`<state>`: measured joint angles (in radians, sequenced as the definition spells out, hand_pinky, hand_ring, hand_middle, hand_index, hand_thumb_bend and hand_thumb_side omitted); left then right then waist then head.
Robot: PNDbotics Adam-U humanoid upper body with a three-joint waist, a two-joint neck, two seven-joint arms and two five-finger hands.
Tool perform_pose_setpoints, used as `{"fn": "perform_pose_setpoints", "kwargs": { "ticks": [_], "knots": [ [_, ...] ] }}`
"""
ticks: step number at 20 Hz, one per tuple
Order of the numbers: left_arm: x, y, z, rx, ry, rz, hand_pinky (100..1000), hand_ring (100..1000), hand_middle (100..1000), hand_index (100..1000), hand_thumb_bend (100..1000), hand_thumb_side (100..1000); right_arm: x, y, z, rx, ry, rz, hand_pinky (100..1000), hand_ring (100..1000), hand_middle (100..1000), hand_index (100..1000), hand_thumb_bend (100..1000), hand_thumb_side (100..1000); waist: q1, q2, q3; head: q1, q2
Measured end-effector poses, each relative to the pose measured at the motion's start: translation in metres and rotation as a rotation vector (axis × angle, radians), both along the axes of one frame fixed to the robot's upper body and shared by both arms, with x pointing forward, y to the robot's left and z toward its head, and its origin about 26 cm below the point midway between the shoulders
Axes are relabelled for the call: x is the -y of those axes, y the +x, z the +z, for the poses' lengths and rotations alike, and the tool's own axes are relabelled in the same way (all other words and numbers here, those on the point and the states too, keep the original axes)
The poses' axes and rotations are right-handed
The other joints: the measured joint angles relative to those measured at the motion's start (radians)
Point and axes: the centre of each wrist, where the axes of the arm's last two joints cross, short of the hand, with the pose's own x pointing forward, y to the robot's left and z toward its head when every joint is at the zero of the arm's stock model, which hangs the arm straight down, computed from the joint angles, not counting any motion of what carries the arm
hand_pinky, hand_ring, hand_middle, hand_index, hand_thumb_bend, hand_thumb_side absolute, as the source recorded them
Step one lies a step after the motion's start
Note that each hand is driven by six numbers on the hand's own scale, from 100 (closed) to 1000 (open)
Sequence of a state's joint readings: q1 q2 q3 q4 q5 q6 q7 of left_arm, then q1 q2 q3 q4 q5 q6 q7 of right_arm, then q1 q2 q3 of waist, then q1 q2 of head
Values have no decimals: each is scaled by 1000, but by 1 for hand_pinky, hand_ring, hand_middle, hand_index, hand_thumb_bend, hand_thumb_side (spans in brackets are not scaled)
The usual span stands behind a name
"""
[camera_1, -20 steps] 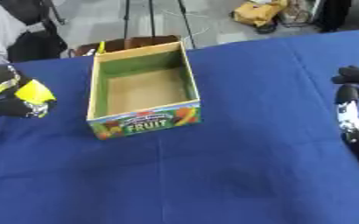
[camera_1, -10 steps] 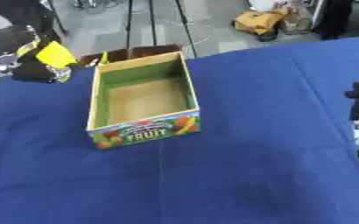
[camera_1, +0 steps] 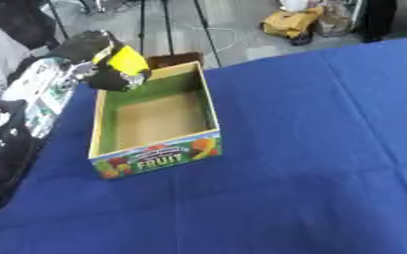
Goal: Pick up objects on the table and place them in the box.
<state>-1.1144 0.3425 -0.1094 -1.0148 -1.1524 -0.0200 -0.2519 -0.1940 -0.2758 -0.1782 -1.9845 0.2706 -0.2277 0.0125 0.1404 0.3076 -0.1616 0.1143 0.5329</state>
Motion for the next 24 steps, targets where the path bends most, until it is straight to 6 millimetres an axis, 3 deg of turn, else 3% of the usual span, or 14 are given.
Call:
{"fn": "perform_pose_setpoints", "kwargs": {
  "ticks": [12,14,16,20,23,24],
  "knots": [
    [16,22,-65,-107,136,54,210,439,457,593,100,827,-6,4,6,11,-12,50,830,946,679,821,100,773,-2,28,-30,30,-23],
    [16,22,-67,-121,176,80,269,475,494,637,100,823,-6,4,6,12,-12,53,830,946,679,821,100,774,-3,28,-31,39,-26],
    [19,23,-67,-139,200,97,360,540,569,749,105,854,-6,4,7,13,-11,54,830,946,679,821,100,774,-8,27,-31,44,-33],
    [20,23,-67,-186,228,109,594,747,797,956,479,936,-7,4,7,14,-10,55,830,946,679,821,100,774,-9,25,-28,43,-34],
    [20,21,-68,-209,231,103,701,823,871,1000,761,1000,-6,4,6,11,-9,54,830,946,679,821,100,774,-12,23,-22,41,-34],
    [20,20,-68,-213,225,100,696,821,871,1000,821,1000,-7,4,6,10,-8,54,830,946,679,821,100,774,-14,22,-21,40,-33]
  ]
}}
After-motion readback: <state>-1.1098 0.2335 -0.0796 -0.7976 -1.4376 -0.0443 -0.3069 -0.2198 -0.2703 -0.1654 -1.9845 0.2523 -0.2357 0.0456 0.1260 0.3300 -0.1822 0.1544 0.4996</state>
